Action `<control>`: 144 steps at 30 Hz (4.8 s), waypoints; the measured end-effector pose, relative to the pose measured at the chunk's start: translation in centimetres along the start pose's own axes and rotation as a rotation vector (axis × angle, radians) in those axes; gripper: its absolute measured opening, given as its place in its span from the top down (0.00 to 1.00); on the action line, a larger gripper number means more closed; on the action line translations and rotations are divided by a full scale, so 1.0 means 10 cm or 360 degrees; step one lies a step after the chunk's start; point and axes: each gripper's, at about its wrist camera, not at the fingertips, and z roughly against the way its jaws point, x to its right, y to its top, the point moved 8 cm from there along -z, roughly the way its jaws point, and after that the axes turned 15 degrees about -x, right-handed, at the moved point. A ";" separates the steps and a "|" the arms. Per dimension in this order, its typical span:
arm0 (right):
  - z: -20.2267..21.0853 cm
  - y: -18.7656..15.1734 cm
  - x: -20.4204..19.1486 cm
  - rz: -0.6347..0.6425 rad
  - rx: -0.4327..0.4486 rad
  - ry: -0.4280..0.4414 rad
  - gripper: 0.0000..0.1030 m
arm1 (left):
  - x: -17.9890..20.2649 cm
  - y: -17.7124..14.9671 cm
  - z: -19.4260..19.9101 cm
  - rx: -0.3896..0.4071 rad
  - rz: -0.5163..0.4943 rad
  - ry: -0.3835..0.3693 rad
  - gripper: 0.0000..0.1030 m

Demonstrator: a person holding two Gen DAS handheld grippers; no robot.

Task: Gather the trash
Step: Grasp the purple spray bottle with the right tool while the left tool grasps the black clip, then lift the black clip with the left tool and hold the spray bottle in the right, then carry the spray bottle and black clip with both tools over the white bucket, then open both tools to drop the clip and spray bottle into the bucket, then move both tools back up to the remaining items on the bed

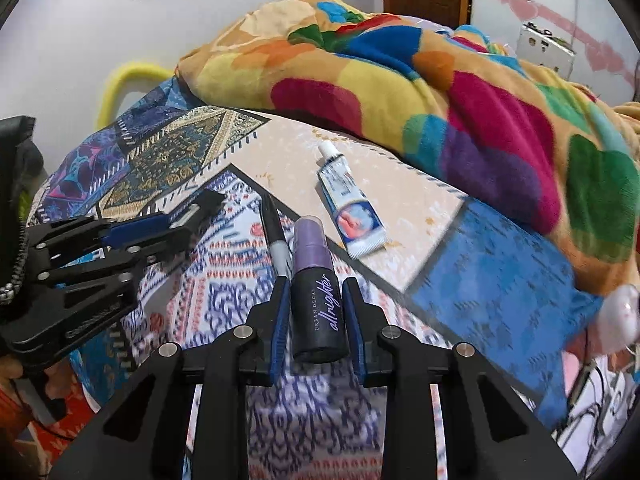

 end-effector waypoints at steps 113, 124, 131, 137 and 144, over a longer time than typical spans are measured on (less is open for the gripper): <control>-0.16 -1.61 -4.41 0.0667 -0.0422 0.0368 0.77 | -2.80 -4.41 1.06 -0.0283 0.0910 0.0100 0.77; -0.46 -1.54 -4.56 0.0693 -0.0503 0.0315 0.68 | -2.99 -4.30 0.71 -0.0423 0.0998 0.0103 0.75; -0.37 -1.54 -4.37 0.0720 -0.0462 0.0251 0.67 | -2.90 -4.22 0.97 -0.0373 0.0950 0.0156 0.75; -0.13 -1.54 -4.15 0.0708 -0.0395 0.0254 0.67 | -2.74 -4.03 1.41 -0.0239 0.0909 0.0215 0.75; 0.38 -1.45 -3.82 0.0659 -0.0203 0.0263 0.67 | -2.41 -3.69 1.95 -0.0070 0.0819 0.0278 0.72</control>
